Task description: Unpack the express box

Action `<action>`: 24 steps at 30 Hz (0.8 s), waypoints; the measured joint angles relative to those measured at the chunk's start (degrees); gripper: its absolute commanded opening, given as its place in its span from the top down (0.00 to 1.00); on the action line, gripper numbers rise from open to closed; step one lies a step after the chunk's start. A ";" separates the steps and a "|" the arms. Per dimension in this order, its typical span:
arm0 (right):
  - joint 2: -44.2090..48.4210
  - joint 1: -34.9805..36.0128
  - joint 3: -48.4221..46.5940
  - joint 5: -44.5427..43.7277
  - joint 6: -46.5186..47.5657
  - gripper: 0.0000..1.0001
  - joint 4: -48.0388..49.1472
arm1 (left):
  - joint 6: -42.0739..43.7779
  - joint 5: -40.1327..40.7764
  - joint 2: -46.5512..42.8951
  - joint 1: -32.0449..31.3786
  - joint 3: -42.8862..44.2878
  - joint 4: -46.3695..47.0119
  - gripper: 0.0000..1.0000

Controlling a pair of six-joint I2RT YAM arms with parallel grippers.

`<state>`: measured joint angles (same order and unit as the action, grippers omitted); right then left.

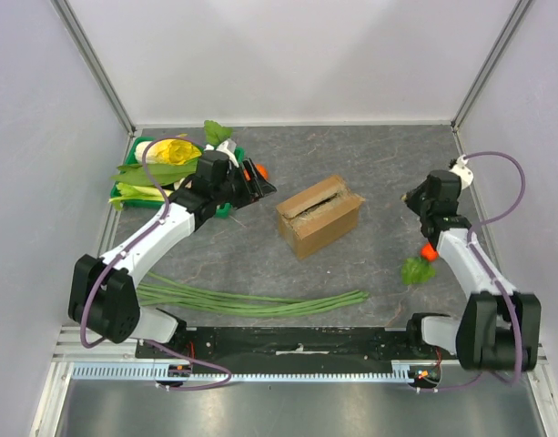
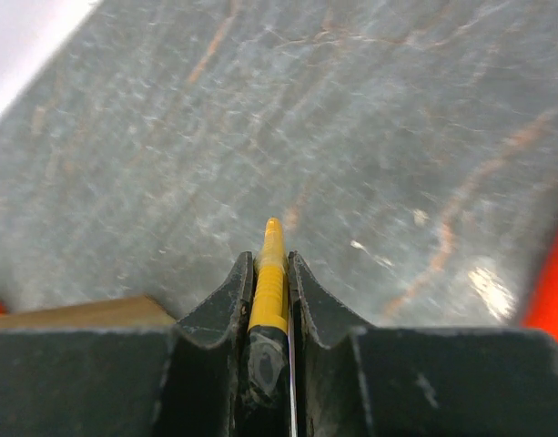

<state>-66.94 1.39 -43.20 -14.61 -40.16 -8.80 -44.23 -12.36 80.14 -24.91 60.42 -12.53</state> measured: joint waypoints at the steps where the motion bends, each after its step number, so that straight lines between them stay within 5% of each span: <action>1: -1.75 -2.47 1.01 3.96 -1.36 0.99 4.00 | -0.02 -0.02 0.35 0.04 0.00 -0.26 0.31; 9: -22.93 -9.66 -0.37 26.56 -13.09 0.88 29.44 | 0.13 2.29 0.66 0.20 1.01 -2.25 0.29; 14: -34.95 -10.47 -7.34 34.16 -18.47 0.78 36.13 | 0.76 6.36 0.72 0.66 2.43 -2.43 0.29; 24: -38.45 -12.22 -14.12 27.36 -16.98 0.27 23.89 | 3.28 7.58 6.40 1.42 7.15 -1.01 0.29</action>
<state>-105.38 -10.83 -57.32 12.75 -57.14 15.09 -40.95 -4.78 86.54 -23.49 67.57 -13.54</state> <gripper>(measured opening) 0.634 0.708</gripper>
